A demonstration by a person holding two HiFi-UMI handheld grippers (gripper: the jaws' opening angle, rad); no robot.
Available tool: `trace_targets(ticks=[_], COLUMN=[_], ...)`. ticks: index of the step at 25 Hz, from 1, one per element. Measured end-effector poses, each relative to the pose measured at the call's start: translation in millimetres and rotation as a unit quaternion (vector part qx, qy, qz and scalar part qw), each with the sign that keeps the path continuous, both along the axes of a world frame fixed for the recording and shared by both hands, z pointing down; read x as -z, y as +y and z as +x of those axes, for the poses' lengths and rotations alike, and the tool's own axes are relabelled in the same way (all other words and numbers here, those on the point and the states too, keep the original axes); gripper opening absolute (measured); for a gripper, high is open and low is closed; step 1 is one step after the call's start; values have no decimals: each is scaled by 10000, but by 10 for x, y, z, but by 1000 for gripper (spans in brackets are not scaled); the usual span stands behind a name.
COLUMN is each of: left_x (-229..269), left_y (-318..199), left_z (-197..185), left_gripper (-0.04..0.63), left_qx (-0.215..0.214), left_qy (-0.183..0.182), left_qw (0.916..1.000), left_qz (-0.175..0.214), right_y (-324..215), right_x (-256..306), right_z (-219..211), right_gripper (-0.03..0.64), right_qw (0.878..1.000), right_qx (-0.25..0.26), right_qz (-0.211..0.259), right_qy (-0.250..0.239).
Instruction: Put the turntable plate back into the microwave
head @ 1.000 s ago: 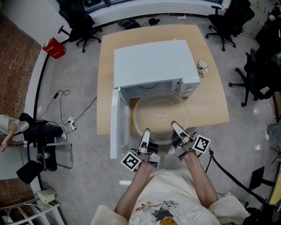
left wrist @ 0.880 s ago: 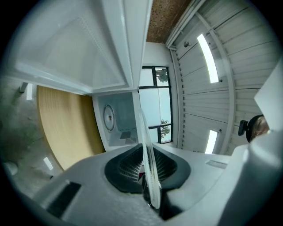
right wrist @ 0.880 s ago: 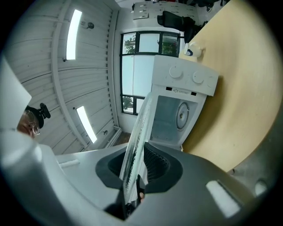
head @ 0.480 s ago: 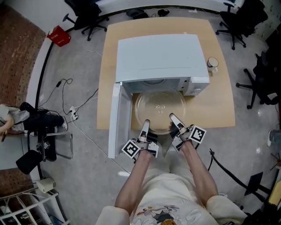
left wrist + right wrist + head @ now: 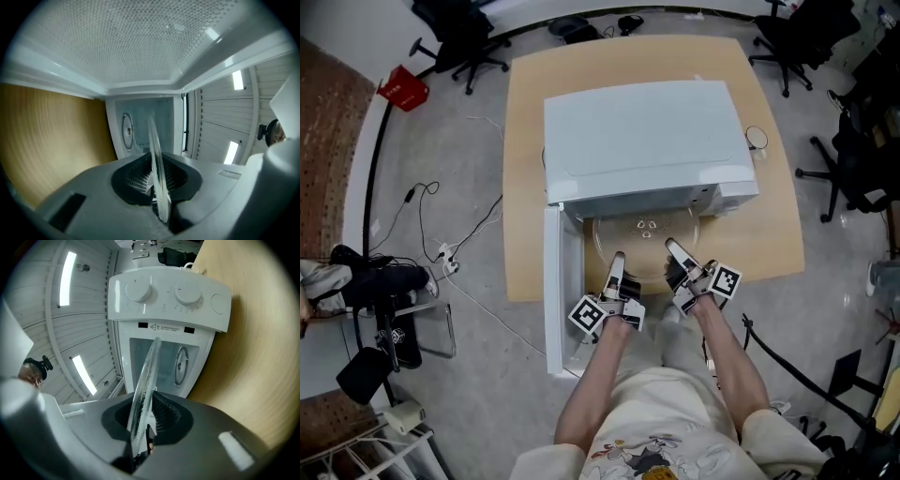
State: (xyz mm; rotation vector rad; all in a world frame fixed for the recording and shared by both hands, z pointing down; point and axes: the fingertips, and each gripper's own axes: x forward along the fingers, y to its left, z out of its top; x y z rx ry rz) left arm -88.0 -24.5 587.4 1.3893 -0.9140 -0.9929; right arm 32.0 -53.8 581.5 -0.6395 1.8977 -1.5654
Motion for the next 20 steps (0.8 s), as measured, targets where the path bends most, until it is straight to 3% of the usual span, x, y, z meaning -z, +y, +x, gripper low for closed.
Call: trace_targets(ticks=[6,20], left_x=[-157,-339], left_y=[-132,-760], left_z=[-56,-289], left_gripper=[35,32], left_qx=[147,1071], left_qy=[-32,54], left_qw=[9998,9940], left_qz=[-154,-236], right_y=[-142,-742], right_x=[-141,-369], right_z=[-39,-234], right_gripper=[54,48], right_qw=[9999,9984], right_qx=[-62,-314], right_qz=[-76,-382], right_qy=[63,-264])
